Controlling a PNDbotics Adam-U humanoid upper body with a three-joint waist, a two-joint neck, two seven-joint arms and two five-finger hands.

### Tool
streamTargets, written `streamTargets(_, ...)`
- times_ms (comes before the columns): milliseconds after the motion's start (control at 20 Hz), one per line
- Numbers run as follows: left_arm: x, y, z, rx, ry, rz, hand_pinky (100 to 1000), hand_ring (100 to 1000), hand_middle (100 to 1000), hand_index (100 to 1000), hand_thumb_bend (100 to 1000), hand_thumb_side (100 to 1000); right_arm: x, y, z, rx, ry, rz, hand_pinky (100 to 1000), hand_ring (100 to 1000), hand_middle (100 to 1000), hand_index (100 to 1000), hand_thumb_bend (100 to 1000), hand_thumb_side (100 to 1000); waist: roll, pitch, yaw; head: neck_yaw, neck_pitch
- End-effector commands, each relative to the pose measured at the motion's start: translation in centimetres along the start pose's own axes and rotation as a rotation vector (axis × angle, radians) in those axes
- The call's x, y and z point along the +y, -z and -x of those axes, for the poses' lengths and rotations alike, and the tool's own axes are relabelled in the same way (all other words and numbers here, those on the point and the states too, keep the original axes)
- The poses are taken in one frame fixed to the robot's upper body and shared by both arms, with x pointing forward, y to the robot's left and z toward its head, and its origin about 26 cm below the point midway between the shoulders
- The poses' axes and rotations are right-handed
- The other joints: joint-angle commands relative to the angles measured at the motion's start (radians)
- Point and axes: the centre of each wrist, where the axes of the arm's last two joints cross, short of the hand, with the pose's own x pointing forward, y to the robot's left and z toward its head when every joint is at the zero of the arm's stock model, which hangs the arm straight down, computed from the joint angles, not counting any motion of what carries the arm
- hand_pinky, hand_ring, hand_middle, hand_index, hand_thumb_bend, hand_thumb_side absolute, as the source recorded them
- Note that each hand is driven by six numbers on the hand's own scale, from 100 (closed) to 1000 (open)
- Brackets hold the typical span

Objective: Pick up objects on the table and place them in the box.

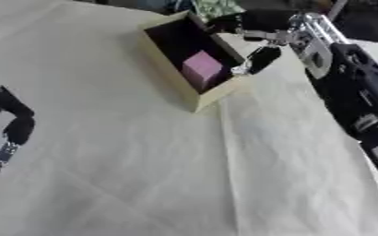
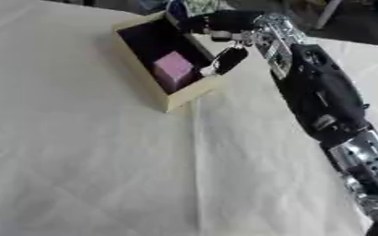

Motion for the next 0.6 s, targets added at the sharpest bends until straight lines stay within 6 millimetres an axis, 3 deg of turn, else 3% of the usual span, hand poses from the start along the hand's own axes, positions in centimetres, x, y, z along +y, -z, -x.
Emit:
streamTargets(50,0.6,0.3,-0.6,-0.023,0.018,-0.002,649,503,441,556,381,595,-1.9,-1.4,0.6,0.004,-0.040,0.008,889,979,999,1000,304,641,0.007,-0.025,-0.002,0.003,-0.013)
streamTargets(100,0.6,0.2,-0.6,-0.022,0.018,-0.002,648,503,440,555,381,595,-2.1,-1.5,0.6,0.003,-0.041,0.010,882,970,978,1000,285,576,0.006,-0.025,-0.004,0.004,-0.013)
streamTargets(400,1.1,-0.6,-0.1,0.016,0.036,-0.035,648,502,440,556,381,596,-2.8,-3.7,-0.5,-0.125,-0.109,0.117,877,961,954,1000,228,539,0.017,-0.022,-0.087,0.051,-0.011)
streamTargets(600,1.3,-1.0,0.2,0.032,0.043,-0.051,648,502,445,556,381,596,-2.5,-6.1,-1.3,-0.195,-0.128,0.179,875,960,948,1000,245,505,0.025,-0.021,-0.135,0.070,-0.008)
